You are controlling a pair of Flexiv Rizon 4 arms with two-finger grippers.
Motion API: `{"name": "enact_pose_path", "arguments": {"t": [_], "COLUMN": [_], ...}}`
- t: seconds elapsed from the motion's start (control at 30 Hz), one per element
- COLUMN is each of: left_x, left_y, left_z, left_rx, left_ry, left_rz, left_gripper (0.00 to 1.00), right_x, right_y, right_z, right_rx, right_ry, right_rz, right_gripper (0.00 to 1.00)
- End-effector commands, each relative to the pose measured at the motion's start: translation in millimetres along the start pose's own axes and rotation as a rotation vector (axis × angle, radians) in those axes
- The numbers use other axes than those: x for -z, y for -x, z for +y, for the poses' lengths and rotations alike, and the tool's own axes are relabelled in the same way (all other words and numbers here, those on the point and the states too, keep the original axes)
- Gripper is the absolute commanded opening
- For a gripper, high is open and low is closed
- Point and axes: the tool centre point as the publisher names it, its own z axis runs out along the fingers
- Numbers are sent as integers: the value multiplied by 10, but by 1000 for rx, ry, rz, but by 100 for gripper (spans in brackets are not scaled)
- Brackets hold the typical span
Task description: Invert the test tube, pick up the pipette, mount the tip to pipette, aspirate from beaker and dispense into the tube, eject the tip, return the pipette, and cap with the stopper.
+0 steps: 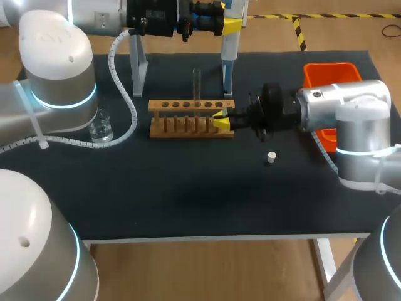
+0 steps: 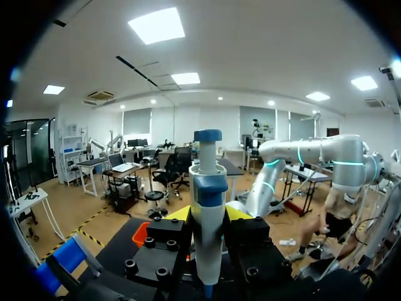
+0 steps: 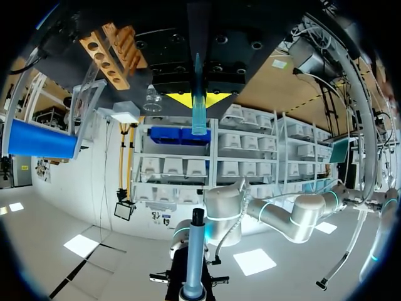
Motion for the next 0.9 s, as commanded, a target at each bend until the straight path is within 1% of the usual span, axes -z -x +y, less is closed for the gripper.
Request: {"name": "enact_pose_path", "arguments": {"t": [0.03,0.5,0.9], "left_x": [3,3,3], "left_y": [7,7,7], "left_z": [-9,-9,-9], "left_rx": [1,1,1], "left_ry": [2,2,2], "left_rz": [3,3,3], "left_gripper": [0,0,0], "right_x": [-6,0,5], "right_y": [-23,-36,-5], "right_z": [55,176,283], "right_rx": [0,7,19], "right_ry": [-7,-3,-4], "right_rz": [-3,-6,-9], "right_gripper": [0,0,0]}}
